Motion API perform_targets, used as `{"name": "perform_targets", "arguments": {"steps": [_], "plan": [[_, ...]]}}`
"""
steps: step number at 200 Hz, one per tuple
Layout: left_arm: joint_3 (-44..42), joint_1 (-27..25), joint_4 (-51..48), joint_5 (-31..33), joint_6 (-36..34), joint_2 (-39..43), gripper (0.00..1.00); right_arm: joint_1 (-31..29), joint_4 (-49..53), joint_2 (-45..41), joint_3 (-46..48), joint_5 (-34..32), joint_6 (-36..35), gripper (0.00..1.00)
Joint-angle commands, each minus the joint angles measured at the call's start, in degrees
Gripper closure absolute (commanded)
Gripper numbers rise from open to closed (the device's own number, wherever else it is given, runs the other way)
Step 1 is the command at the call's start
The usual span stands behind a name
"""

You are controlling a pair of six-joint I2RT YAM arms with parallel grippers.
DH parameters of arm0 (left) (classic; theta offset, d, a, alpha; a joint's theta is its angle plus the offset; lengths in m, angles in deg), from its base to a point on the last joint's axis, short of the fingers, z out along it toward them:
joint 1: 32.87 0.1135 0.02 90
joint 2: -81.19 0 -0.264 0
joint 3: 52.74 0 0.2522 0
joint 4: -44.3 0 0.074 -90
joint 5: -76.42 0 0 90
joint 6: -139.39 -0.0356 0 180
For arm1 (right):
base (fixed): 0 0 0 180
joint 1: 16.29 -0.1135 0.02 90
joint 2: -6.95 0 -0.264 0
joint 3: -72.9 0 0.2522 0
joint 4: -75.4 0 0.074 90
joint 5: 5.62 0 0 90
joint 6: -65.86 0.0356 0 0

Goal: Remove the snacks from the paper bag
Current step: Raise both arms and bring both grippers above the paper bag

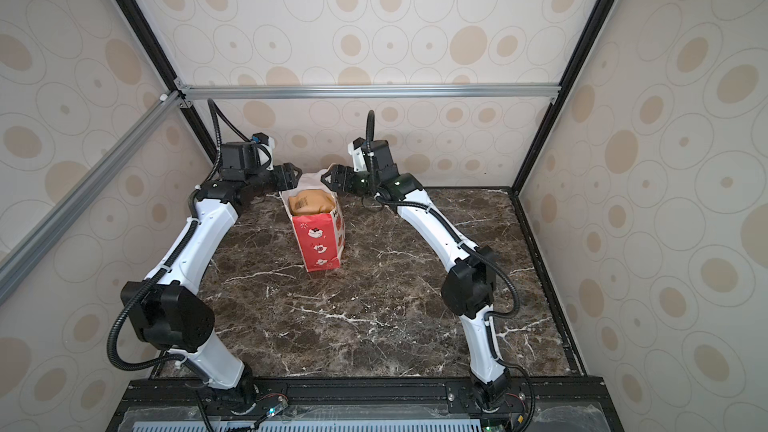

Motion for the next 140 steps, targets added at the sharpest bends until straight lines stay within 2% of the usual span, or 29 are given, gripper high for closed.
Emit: {"name": "perform_targets", "arguments": {"steps": [1,7,13,36,55,68,99,140], "plan": [[1.65,-0.13,-4.13,-1.51,-3.28,1.34,0.37,-0.39,-2.05,3.8,-7.01,2.63,4.97,0.21],[1.46,-0.13,-4.58,-0.99,-3.5,1.56,0.41,-0.42,-1.58,5.04,-8.92,2.6,5.51,0.24],[1.11,-0.13,-4.87,-0.62,-3.81,1.99,0.46,-0.39,-1.03,6.22,-10.71,2.67,5.85,0.32],[-0.39,-0.05,-5.23,1.49,-4.01,3.92,0.73,-0.58,-0.03,8.63,-14.57,2.93,6.62,0.56],[-0.7,-0.04,-5.47,2.81,-3.43,5.16,1.0,-0.62,0.23,8.09,-14.56,2.36,6.4,0.83],[-0.69,0.05,-5.06,2.98,-2.64,5.86,1.0,-0.59,1.3,6.99,-14.43,1.71,5.73,1.0],[-2.28,0.04,0.04,-4.66,0.34,8.48,1.0,-0.6,2.45,0.06,-9.54,0.32,2.54,1.0],[-8.06,-0.84,7.79,-16.56,7.46,13.23,1.0,0.56,-5.93,-17.69,14.21,-0.28,1.53,1.0]]}}
